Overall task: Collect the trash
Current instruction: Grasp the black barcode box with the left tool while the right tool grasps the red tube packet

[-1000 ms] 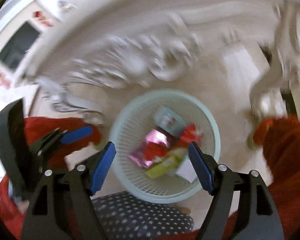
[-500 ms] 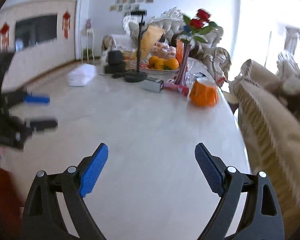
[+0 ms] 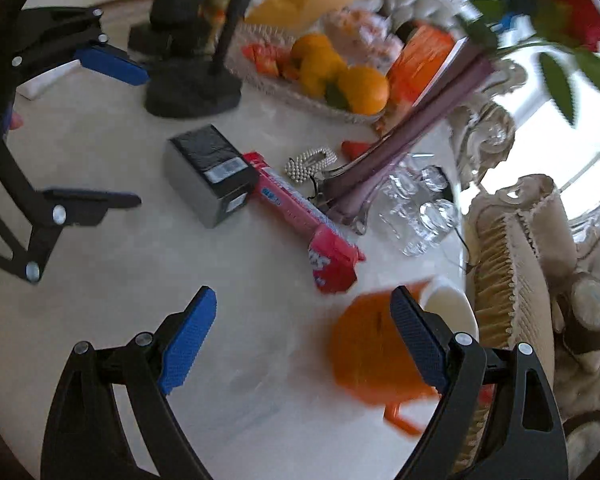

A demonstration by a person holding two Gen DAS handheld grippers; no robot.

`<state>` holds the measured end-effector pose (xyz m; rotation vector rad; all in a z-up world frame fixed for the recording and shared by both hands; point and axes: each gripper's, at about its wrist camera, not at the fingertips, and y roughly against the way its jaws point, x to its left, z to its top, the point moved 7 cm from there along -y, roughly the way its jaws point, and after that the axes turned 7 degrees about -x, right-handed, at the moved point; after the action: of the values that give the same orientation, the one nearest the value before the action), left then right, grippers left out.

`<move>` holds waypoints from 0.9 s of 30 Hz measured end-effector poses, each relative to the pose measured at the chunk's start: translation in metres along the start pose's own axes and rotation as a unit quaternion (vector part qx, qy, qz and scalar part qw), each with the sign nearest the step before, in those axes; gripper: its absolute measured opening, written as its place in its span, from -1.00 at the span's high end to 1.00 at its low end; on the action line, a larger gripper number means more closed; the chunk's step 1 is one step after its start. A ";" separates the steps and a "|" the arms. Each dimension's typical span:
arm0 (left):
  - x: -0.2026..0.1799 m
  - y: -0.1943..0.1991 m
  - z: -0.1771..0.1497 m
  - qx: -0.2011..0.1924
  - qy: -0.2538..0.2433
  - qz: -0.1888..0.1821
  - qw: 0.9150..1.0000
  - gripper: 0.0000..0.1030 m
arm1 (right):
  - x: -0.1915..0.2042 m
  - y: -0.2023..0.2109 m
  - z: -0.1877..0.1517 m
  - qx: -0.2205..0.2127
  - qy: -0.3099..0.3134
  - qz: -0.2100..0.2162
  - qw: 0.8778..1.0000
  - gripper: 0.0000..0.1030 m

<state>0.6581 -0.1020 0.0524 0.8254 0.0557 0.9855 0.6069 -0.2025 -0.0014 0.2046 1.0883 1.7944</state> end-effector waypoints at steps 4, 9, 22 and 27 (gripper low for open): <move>0.003 -0.035 0.009 0.014 -0.037 -0.016 0.999 -0.64 | -0.001 -0.027 0.008 0.029 0.019 0.019 0.999 -0.64; 0.004 -0.064 0.021 0.027 -0.064 -0.045 0.997 -0.65 | -0.020 -0.047 0.017 0.048 -0.005 0.043 0.998 -0.64; 0.028 -0.092 0.006 0.074 0.143 -0.074 0.984 0.02 | -0.029 -0.071 0.025 0.069 -0.117 0.113 0.984 -0.63; 0.044 -0.079 -0.006 0.078 0.192 -0.052 0.977 0.22 | -0.018 -0.084 0.026 0.083 -0.124 0.115 0.982 -0.54</move>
<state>0.7379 -0.0874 0.0113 0.7558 0.5096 1.0391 0.6857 -0.1929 -0.0435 0.6621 1.0668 1.8211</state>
